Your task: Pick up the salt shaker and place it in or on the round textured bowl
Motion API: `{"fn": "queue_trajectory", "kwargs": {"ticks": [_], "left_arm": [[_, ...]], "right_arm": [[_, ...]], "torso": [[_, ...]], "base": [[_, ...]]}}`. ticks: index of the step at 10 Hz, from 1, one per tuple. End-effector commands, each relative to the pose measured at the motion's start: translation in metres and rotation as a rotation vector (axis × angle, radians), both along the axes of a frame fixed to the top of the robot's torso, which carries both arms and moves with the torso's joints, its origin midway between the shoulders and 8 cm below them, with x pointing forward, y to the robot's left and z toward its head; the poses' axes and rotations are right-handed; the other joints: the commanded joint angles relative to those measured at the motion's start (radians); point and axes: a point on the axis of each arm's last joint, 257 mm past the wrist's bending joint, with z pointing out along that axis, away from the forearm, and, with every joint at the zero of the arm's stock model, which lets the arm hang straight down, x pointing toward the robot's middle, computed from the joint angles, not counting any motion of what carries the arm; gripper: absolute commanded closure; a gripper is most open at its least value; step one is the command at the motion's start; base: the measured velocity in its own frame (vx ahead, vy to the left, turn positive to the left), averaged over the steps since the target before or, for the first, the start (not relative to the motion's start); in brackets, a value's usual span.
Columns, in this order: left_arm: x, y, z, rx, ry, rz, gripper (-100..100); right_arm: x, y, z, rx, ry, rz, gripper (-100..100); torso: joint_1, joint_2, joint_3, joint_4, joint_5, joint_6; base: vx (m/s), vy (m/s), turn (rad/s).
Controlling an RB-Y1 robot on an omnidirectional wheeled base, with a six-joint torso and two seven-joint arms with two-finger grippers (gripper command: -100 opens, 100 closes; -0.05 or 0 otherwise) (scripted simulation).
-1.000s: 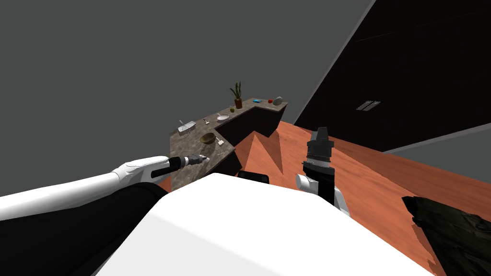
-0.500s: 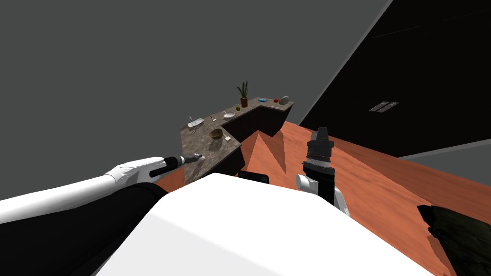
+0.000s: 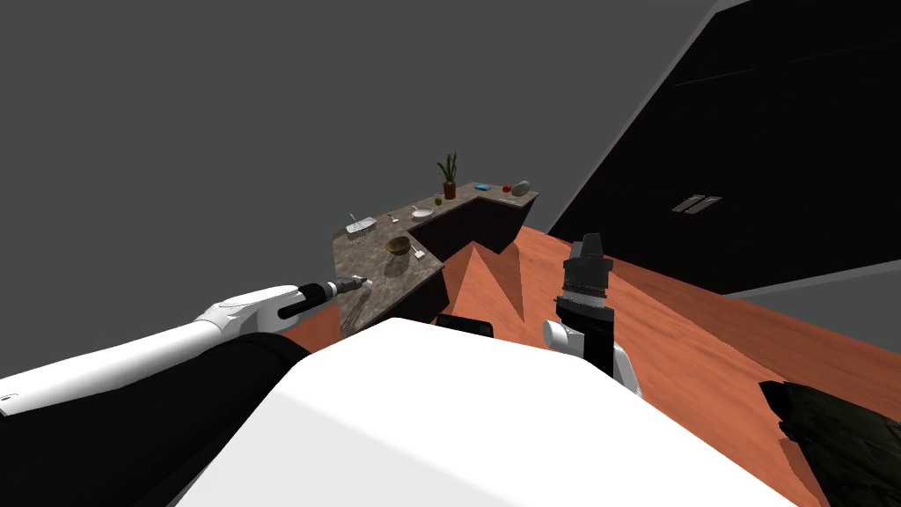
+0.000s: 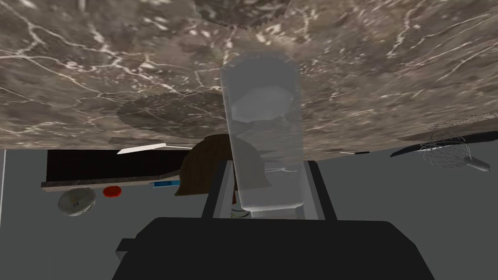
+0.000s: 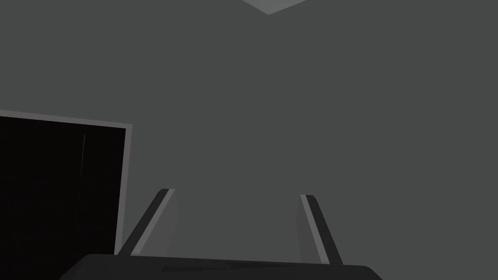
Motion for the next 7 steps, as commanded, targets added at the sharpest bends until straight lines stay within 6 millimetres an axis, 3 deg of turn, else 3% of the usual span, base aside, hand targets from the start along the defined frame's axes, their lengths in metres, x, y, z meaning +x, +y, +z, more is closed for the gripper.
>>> {"fn": "queue_trajectory", "kwargs": {"ticks": [1, 7], "left_arm": [[0.009, 0.012, 0.011, -0.003, -0.047, 0.033, 100], [0.042, 0.061, 0.053, -0.026, -0.241, 0.177, 100]], "right_arm": [[0.0, 0.0, 0.0, 0.0, 0.0, 0.0, 0], [0.0, 0.0, 0.0, 0.0, 0.0, 0.0, 0]], "torso": [[0.0, 0.0, 0.0, 0.0, 0.0, 0.0], [-0.003, -0.005, -0.003, -0.001, 0.0, 0.001]], "base": [[0.055, -0.062, -0.042], [0.093, -0.086, -0.06]]}}
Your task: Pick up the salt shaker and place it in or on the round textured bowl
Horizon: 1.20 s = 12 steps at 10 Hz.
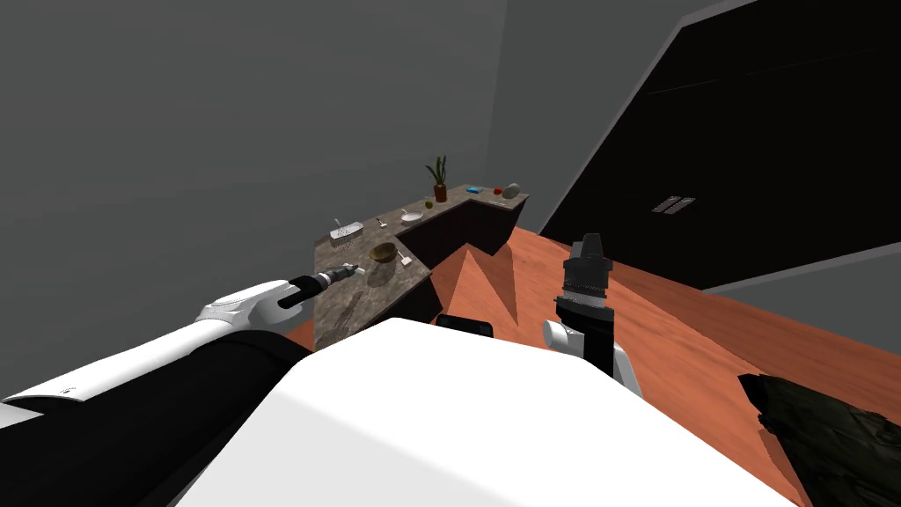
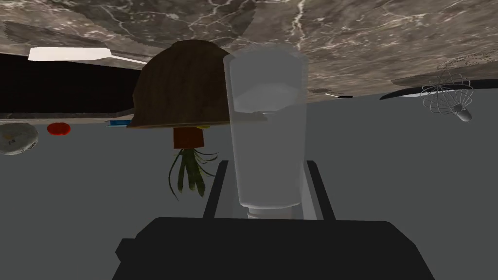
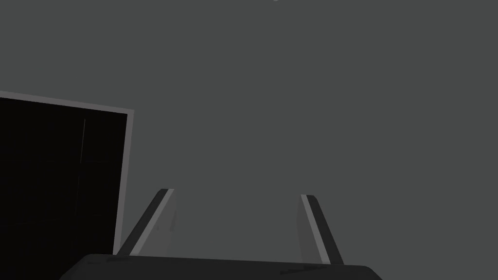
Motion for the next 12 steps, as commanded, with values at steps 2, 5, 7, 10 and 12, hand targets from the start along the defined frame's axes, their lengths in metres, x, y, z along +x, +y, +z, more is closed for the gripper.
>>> {"fn": "queue_trajectory", "kwargs": {"ticks": [2, 5, 7, 10, 12], "left_arm": [[0.009, 0.019, 0.018, -0.019, -0.086, 0.061, 100], [0.018, 0.038, 0.036, -0.042, -0.169, 0.117, 100], [0.023, 0.05, 0.047, -0.06, -0.227, 0.152, 100], [0.022, 0.051, 0.049, -0.059, -0.233, 0.157, -100], [0.022, 0.051, 0.049, -0.059, -0.233, 0.157, -100]], "right_arm": [[0.0, 0.0, 0.0, 0.0, 0.0, 0.0, 0], [0.0, 0.0, 0.0, 0.0, 0.0, 0.0, 0], [0.0, 0.0, 0.0, 0.0, 0.0, 0.0, 0], [0.0, 0.0, 0.0, 0.0, 0.0, 0.0, 0], [0.0, 0.0, 0.0, 0.0, 0.0, 0.0, 0]], "torso": [[0.0, 0.001, 0.0, 0.0, 0.0, 0.0], [0.001, 0.0, 0.0, 0.0, 0.001, 0.001], [0.002, -0.003, -0.002, -0.001, 0.005, 0.005], [0.008, -0.007, -0.006, -0.004, 0.009, 0.01], [0.012, -0.005, -0.004, -0.003, 0.011, 0.01]], "base": [[0.101, -0.099, -0.087], [0.115, -0.091, -0.068], [0.11, -0.088, -0.082], [0.046, -0.05, -0.028], [0.0, 0.0, 0.0]]}}
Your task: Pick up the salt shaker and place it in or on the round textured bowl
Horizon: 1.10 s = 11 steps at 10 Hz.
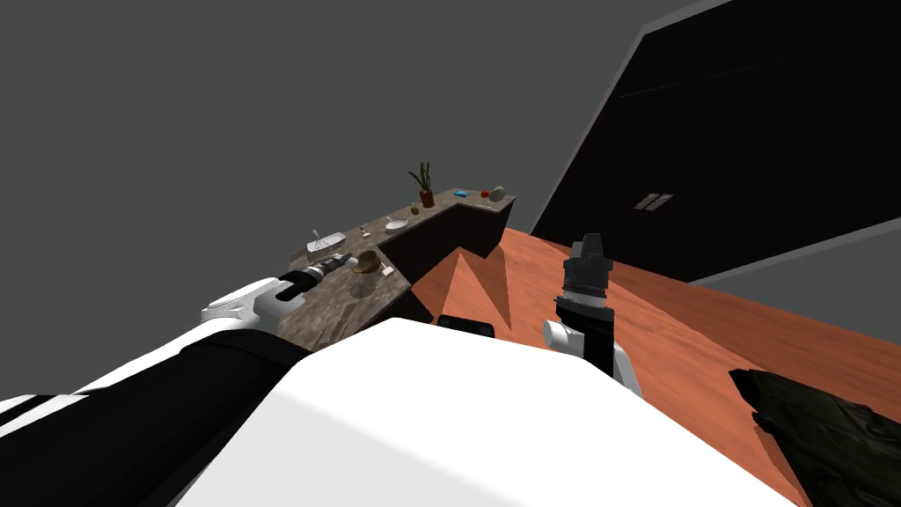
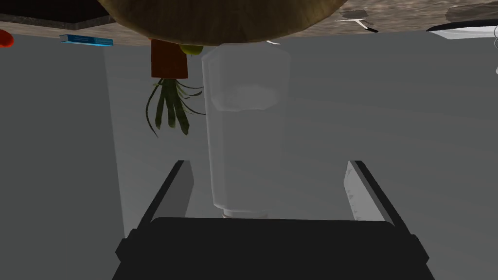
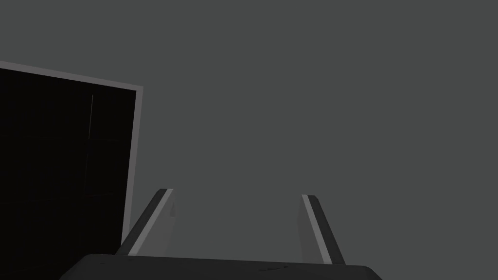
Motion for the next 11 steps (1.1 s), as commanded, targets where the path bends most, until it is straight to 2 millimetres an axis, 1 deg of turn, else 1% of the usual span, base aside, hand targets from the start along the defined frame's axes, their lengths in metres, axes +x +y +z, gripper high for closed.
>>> {"fn": "queue_trajectory", "kwargs": {"ticks": [1, 2, 3, 4, 7, 11], "left_arm": [[0.0, 0.0, 0.0, 0.0, 0.0, 0.0, -100], [0.0, 0.0, 0.0, 0.0, 0.0, 0.0, -100], [0.0, 0.0, 0.0, 0.0, 0.0, 0.0, 0], [0.007, -0.001, 0.017, 0.007, -0.007, -0.012, -100], [0.018, -0.004, 0.042, 0.015, -0.016, -0.033, -100], [0.036, -0.014, 0.072, 0.021, -0.024, -0.066, -100]], "right_arm": [[0.0, 0.0, 0.0, 0.0, 0.0, 0.0, 0], [0.0, 0.0, 0.0, 0.0, 0.0, 0.0, 0], [0.0, 0.0, 0.0, 0.0, 0.0, 0.0, 0], [0.0, 0.0, 0.0, 0.0, 0.0, 0.0, 0], [0.0, 0.0, 0.0, 0.0, 0.0, 0.0, 0], [0.0, 0.0, 0.0, 0.0, 0.0, 0.0, 0]], "torso": [[0.0, 0.0, 0.0, 0.0, 0.0, 0.0], [0.0, 0.0, 0.0, 0.0, 0.0, 0.0], [0.0, 0.0, 0.0, 0.0, 0.0, 0.0], [0.0, 0.0, 0.0, 0.0, 0.0, 0.0], [-0.001, 0.001, 0.001, 0.0, -0.001, -0.001], [0.0, 0.001, 0.001, 0.0, 0.0, -0.001]], "base": [[0.0, 0.0, 0.0], [0.0, 0.0, 0.0], [0.0, 0.0, 0.0], [-0.003, -0.015, 0.097], [0.0, -0.023, 0.098], [-0.003, -0.016, 0.079]]}}
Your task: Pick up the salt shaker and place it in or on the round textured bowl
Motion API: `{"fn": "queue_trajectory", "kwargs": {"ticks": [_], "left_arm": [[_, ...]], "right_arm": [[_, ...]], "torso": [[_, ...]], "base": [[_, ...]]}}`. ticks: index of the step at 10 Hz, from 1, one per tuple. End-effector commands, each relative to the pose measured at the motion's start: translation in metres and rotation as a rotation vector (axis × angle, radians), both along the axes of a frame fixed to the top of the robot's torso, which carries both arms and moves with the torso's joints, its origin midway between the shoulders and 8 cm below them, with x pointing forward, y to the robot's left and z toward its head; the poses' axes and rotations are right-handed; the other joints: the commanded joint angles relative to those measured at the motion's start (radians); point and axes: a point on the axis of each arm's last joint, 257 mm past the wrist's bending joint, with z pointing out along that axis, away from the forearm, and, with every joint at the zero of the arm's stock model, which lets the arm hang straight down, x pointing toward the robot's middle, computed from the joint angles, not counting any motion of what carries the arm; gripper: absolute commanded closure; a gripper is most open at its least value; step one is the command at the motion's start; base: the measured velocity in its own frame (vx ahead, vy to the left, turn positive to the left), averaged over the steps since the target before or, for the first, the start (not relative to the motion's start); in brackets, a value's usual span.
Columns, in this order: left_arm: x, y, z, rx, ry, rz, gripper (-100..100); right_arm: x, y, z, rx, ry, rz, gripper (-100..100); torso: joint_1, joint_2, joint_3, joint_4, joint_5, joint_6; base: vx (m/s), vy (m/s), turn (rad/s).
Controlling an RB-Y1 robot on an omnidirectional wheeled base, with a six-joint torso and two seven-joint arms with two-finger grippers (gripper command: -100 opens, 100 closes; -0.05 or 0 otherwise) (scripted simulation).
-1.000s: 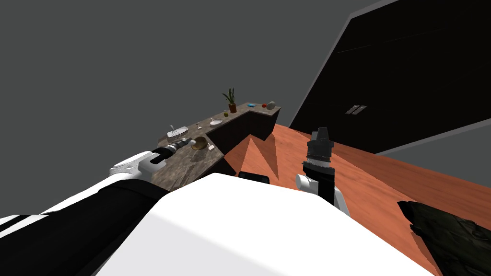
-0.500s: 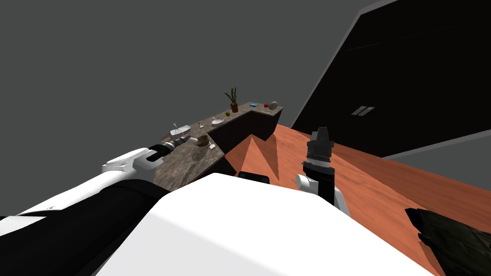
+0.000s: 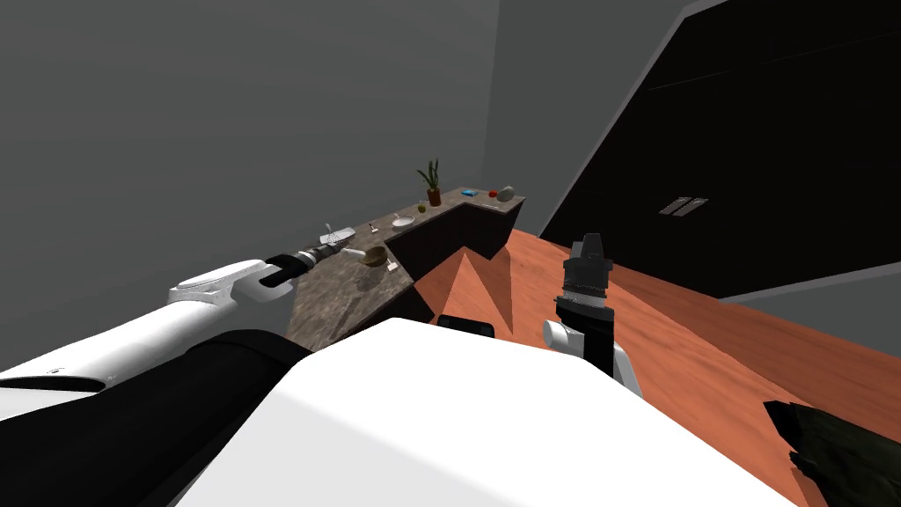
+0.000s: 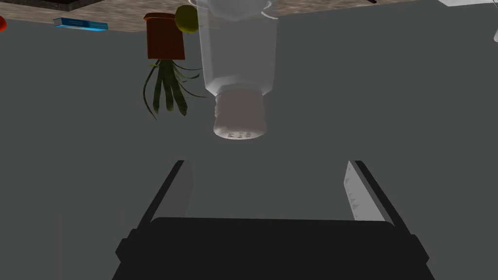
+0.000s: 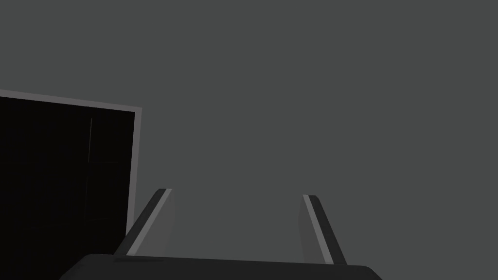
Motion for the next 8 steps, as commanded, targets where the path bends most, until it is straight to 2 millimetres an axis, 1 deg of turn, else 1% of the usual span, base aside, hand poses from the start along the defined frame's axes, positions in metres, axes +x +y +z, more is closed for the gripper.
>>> {"fn": "queue_trajectory", "kwargs": {"ticks": [1, 2, 3, 8], "left_arm": [[0.0076, -0.0078, 0.0117, 0.0, -0.002, -0.016, -100], [0.0054, -0.0039, 0.0073, 0.001, -0.001, -0.011, -100], [0.006, -0.0043, 0.0082, -0.001, -0.002, -0.011, 0], [0.0059, -0.0042, 0.0081, -0.001, -0.002, -0.011, 0]], "right_arm": [[0.0, 0.0, 0.0, 0.0, 0.0, 0.0, 0], [0.0, 0.0, 0.0, 0.0, 0.0, 0.0, 0], [0.0, 0.0, 0.0, 0.0, 0.0, 0.0, 0], [0.0, 0.0, 0.0, 0.0, 0.0, 0.0, 0]], "torso": [[0.0, 0.0, 0.0, 0.0, 0.0, 0.0], [0.0, 0.0, 0.0, 0.0, 0.0, 0.0], [0.0, 0.0, 0.0, 0.0, 0.0, 0.0], [0.001, 0.0, 0.0, 0.0, 0.001, 0.0]], "base": [[-0.003, -0.018, 0.078], [-0.001, -0.009, 0.014], [0.0, 0.0, 0.0], [0.0, 0.0, 0.0]]}}
